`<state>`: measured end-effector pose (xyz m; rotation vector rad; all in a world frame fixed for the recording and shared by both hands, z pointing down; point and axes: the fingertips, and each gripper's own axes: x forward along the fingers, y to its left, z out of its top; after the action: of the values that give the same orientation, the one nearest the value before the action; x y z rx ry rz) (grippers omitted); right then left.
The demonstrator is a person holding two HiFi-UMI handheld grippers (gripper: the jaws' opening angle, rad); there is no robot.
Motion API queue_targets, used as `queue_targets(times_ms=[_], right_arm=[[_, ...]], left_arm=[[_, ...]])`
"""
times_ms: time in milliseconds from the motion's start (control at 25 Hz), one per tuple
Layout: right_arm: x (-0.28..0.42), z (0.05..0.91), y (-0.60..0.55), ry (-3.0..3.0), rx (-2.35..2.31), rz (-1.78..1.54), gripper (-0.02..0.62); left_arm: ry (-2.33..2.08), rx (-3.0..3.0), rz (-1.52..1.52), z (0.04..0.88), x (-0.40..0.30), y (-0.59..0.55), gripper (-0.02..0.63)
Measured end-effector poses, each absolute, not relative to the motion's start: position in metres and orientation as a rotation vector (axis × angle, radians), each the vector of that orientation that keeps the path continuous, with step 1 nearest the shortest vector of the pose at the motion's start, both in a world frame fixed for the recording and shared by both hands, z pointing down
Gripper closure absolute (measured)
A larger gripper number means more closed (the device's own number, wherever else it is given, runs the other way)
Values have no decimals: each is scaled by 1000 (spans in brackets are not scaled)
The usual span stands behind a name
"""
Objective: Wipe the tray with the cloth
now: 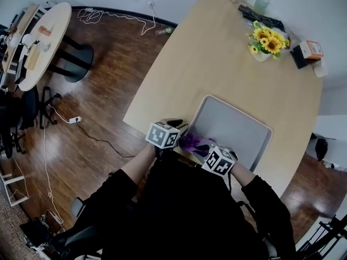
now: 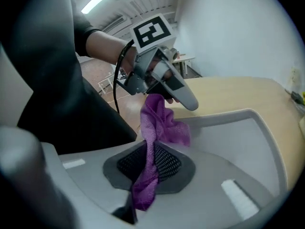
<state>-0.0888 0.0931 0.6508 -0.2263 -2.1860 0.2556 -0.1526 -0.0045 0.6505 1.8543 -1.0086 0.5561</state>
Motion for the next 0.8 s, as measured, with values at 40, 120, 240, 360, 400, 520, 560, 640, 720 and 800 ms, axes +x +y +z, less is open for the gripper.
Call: queue_targets(times_ms=[40,120,240,360,400,520,560,640,720,800], right_arm=[[-91,654,79,-2190,-225,259,555],[-95,658,36,-2210,-162,285,554],[-98,659,-39,-2214,-32,242,552],[-99,650,-107,-2179,157,162,554],[-97,648,-128,-2161,246,138,556],[-91,646,-157,-2124,455,168,557],[-92,647,-148,-2122,474,194,557],[-102,651,-107,-2138,431,229,560],[-114,654,-56,-2163,353,285,560],[-122,655,-1,-2171,255,352,560]], left_arm=[[-1023,1842,549,650,-158,-1,491],[-1058,1805,517,647,-170,7,491],[-1096,1757,498,644,-189,32,491],[-1128,1706,488,644,-210,62,491],[-1140,1688,483,645,-217,71,491],[-1164,1647,467,649,-229,90,491],[-1166,1639,462,650,-230,94,491],[-1164,1632,457,651,-231,98,491],[-1153,1646,462,652,-229,93,491],[-1133,1678,477,651,-226,83,491]])
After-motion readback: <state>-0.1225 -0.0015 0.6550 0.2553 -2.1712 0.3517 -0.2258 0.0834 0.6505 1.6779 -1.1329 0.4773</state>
